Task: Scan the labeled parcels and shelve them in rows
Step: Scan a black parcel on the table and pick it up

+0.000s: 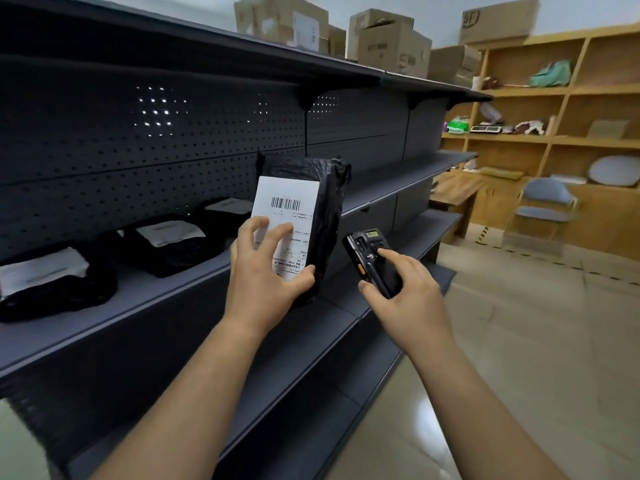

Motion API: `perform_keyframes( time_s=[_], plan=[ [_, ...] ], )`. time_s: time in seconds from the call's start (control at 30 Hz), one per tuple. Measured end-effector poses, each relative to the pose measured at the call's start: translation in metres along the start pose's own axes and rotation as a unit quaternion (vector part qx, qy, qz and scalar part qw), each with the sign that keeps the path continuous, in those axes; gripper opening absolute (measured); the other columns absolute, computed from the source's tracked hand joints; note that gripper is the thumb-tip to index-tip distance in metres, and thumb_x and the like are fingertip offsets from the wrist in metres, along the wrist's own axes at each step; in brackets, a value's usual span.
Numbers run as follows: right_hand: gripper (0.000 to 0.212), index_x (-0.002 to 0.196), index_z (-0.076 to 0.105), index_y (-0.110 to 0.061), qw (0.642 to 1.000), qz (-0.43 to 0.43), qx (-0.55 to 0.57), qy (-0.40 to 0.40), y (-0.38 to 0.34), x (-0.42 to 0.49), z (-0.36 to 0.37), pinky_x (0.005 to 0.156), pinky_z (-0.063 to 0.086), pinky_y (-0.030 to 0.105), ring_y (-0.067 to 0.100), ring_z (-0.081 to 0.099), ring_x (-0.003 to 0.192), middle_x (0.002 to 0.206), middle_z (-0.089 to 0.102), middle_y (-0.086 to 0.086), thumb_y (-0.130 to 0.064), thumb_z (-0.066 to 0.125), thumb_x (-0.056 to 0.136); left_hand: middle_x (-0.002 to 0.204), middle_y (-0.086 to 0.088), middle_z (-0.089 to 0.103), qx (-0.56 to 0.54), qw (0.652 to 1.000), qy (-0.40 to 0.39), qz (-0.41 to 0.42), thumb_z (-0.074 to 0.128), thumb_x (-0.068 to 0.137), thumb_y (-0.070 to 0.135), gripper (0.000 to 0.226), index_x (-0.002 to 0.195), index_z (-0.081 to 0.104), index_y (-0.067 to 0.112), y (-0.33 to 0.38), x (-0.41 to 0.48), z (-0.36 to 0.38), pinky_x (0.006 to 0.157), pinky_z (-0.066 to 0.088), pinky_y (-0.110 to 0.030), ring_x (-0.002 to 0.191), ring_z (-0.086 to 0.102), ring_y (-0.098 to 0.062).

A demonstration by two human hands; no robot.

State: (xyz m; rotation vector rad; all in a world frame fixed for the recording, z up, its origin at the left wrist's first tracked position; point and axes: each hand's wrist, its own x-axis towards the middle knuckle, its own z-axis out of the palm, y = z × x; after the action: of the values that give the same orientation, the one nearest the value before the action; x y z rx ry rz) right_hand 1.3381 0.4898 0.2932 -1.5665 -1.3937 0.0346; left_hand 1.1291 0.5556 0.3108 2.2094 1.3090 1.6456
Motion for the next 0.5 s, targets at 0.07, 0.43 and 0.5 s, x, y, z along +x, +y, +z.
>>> perform_keyframes(
  time_s=[0.07,0.43,0.5],
  plan=[
    [0.055,0.131,0.056,-0.036,1.000,-0.002,-0.005,0.000,0.019,0.035,0.005,0.088,0.041,0.023,0.007,0.053,0.114,0.126,0.056,-0.014,-0.043,0.073,0.080,0.140,0.006,0.033,-0.007,1.000,0.004,0.000,0.085,0.068,0.030,0.061,0.123,0.060,0.027,-0.005,0.028,0.031,0.102,0.030,-0.025,0.131,0.037,-0.020],
    [0.055,0.131,0.056,-0.036,0.998,-0.050,0.034,-0.036,0.119,0.194,0.040,0.095,0.048,0.036,0.010,0.053,0.117,0.128,0.055,-0.013,-0.046,0.071,0.080,0.139,0.009,0.032,0.054,0.997,0.036,-0.046,0.083,0.072,0.033,0.058,0.125,0.059,0.030,-0.017,0.123,0.158,0.100,0.027,-0.022,0.131,0.032,-0.016],
    [0.054,0.131,0.056,-0.036,0.995,-0.071,0.054,-0.052,0.138,0.222,0.046,0.096,0.048,0.036,0.010,0.053,0.117,0.127,0.056,-0.013,-0.046,0.071,0.079,0.139,0.010,0.031,0.074,0.993,0.060,-0.069,0.082,0.074,0.034,0.058,0.126,0.058,0.031,-0.016,0.133,0.176,0.100,0.027,-0.021,0.132,0.031,-0.014]
  ],
)
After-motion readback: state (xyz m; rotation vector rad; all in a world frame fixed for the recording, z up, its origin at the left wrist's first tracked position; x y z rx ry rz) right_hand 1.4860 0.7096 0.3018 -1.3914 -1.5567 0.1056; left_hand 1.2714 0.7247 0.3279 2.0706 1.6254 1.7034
